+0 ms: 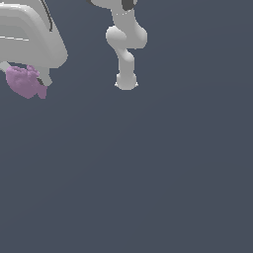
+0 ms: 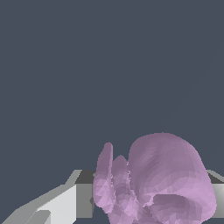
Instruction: Pick up the object and move it to a goal position.
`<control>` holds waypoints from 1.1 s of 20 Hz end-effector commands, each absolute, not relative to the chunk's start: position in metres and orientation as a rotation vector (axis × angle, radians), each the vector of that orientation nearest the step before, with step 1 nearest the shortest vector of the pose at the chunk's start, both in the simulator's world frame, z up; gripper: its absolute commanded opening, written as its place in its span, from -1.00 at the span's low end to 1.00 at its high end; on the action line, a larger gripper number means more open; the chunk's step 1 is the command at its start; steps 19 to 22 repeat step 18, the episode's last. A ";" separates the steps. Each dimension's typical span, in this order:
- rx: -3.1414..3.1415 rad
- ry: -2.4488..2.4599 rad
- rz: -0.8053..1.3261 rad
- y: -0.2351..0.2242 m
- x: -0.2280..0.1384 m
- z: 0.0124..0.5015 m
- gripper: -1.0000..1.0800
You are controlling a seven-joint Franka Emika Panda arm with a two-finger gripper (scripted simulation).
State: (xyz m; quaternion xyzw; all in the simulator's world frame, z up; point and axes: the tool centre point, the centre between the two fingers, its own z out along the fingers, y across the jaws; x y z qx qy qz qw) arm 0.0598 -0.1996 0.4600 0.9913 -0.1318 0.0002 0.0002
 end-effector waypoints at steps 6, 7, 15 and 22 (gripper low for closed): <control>3.114 -0.414 0.000 -0.204 0.062 0.474 -1.00; 3.114 -0.414 0.000 -0.205 0.062 0.475 -1.00; 3.114 -0.414 0.000 -0.206 0.063 0.479 -1.00; 3.114 -0.414 0.000 -0.206 0.063 0.479 -1.00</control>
